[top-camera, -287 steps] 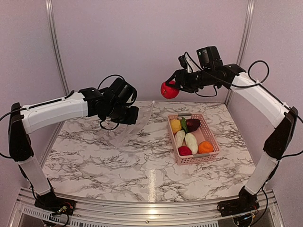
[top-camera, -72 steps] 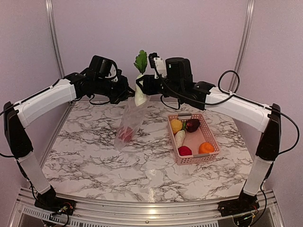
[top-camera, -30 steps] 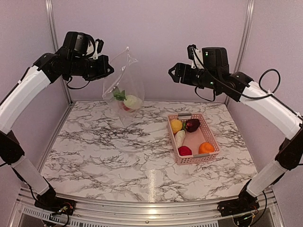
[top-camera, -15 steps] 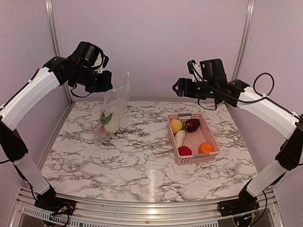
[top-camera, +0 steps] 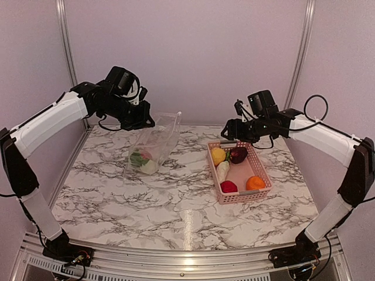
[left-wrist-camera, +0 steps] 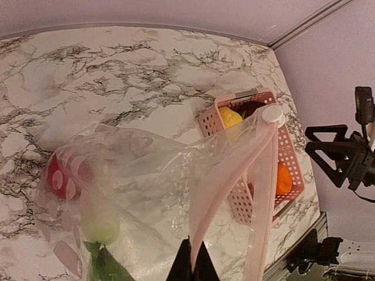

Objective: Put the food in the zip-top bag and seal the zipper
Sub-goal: Adjust the zipper food storage bag at the center of the board.

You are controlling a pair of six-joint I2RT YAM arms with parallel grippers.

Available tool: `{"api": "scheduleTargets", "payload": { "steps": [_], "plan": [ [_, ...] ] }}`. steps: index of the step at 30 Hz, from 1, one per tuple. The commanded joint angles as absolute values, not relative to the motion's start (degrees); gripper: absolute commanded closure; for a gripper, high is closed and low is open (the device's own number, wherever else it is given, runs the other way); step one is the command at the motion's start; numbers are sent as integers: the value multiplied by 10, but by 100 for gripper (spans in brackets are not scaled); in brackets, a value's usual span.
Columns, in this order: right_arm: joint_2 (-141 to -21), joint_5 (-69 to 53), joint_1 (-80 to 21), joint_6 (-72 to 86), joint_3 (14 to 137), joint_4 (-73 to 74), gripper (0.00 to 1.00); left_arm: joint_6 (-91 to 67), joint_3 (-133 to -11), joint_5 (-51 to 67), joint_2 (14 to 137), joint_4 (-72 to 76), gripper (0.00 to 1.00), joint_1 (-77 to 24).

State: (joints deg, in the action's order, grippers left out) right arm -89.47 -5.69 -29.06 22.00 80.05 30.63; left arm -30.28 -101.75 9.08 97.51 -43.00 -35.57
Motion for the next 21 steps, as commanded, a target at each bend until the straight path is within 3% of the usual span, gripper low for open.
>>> {"api": "scheduleTargets", "payload": {
  "steps": [1,21],
  "plan": [
    [-885,-117,-259,268,753,306,29,-326,-1000,125,981,-390,100,-356],
    [-916,-161,-240,186,753,463,33,-303,-965,156,973,-344,100,-356]
  ]
}}
